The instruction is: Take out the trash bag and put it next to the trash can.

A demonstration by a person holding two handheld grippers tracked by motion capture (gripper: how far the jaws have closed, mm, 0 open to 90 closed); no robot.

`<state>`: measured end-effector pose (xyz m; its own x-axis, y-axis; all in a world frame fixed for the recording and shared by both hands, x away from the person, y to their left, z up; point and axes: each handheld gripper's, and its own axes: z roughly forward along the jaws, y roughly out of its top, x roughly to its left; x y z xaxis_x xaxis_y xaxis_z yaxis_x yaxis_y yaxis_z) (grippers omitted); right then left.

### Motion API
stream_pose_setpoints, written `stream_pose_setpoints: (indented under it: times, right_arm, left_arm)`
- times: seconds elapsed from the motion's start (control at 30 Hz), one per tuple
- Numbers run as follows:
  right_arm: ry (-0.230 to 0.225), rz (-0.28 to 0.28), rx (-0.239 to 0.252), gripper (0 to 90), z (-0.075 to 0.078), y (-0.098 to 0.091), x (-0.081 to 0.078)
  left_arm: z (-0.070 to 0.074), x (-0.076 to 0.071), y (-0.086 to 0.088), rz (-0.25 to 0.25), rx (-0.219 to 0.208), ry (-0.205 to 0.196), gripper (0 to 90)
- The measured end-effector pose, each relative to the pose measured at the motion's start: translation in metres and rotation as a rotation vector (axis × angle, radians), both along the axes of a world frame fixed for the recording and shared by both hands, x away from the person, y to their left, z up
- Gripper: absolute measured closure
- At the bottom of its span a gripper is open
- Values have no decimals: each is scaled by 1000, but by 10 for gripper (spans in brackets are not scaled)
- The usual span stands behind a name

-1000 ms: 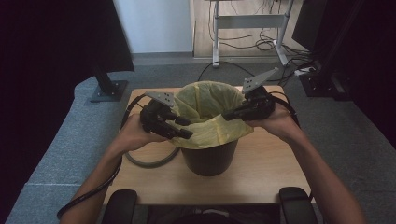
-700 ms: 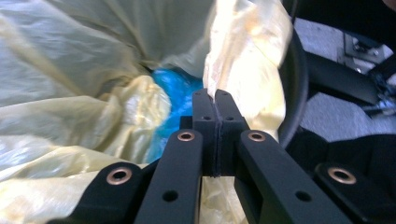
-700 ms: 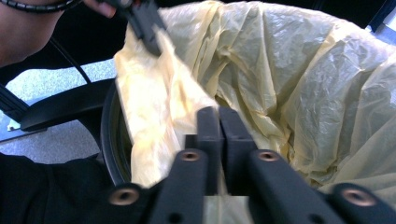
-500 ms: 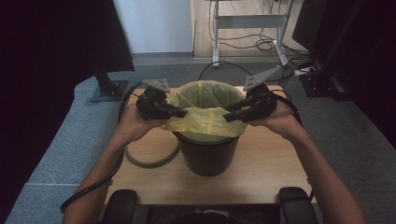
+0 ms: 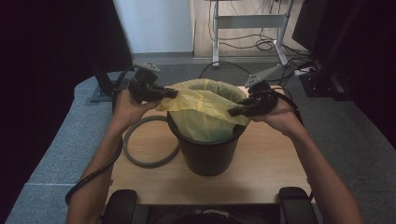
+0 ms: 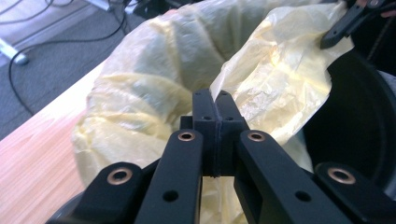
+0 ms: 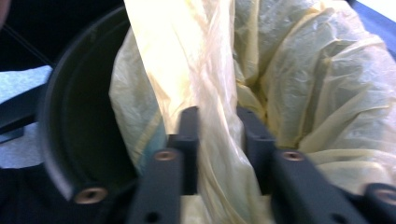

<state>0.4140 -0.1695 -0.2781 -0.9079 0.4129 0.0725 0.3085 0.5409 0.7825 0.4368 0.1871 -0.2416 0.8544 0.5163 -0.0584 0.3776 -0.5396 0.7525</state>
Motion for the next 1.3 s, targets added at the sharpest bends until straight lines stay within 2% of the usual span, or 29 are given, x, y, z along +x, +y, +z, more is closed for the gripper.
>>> stream_pose_setpoints:
  times: [0.07,0.17,0.23,0.33,0.4,0.47,0.53,0.63,0.7,0.77,0.87,0.97,1.07,1.13,1.23,1.3]
  right_arm:
    - [-6,-9,-3,826,0,1,4]
    - [-20,-37,-6,859,1,1,10]
    - [-28,-59,-7,860,3,0,15]
    - [-27,-76,-6,858,4,1,22]
    - [-30,-89,-16,848,3,1,26]
    - [-35,-104,-27,821,1,1,28]
    - [-49,-120,-41,756,0,0,31]
    - [-83,-170,-49,521,0,-2,34]
    - [-84,-210,-41,347,-2,-3,40]
    - [-80,-245,-58,255,-6,-3,46]
    - [-55,-288,-97,221,-14,-2,54]
    - [-33,-300,-117,280,-21,-1,63]
    - [-15,-272,-131,501,-25,1,67]
    - [-6,-264,-132,626,-25,2,67]
    - [-38,-277,-139,699,-21,4,65]
    - [-85,-280,-133,754,-15,5,63]
  left_arm:
    - [-1,5,1,26,26,1,894]
    - [-2,14,1,51,44,10,894]
    - [-4,20,0,70,69,14,894]
    - [-11,30,-2,82,92,43,892]
    - [-17,37,-3,89,94,66,881]
    - [-23,43,-2,95,87,91,827]
    - [-28,49,0,91,67,120,732]
    - [-33,56,2,86,40,161,600]
    - [-37,59,0,88,45,171,537]
    - [-40,62,-3,78,47,182,510]
    - [-45,66,-8,81,67,199,503]
    - [-49,69,-12,79,77,211,527]
    - [-48,67,-16,64,85,201,626]
    - [-45,65,-19,75,105,174,675]
    - [-39,61,-21,97,102,122,730]
    - [-34,58,-21,103,90,89,776]
